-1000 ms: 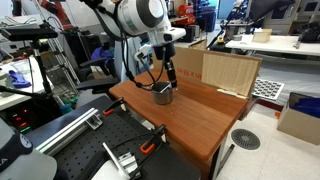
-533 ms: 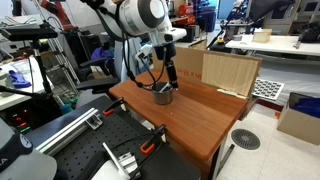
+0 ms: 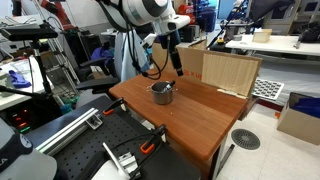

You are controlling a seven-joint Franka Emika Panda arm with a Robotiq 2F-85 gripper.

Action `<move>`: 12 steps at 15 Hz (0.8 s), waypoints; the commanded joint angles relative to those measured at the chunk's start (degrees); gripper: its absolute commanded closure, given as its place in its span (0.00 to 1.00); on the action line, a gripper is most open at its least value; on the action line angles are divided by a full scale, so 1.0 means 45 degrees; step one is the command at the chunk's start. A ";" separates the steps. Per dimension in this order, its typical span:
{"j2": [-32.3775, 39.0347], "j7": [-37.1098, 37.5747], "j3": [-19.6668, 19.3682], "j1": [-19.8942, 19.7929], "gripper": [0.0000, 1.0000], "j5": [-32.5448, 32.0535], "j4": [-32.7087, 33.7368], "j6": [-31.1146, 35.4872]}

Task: Place the marker in the silver pot

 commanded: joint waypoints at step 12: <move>-0.0775 0.0581 0.0226 -0.0021 0.00 0.0513 -0.0073 0.0588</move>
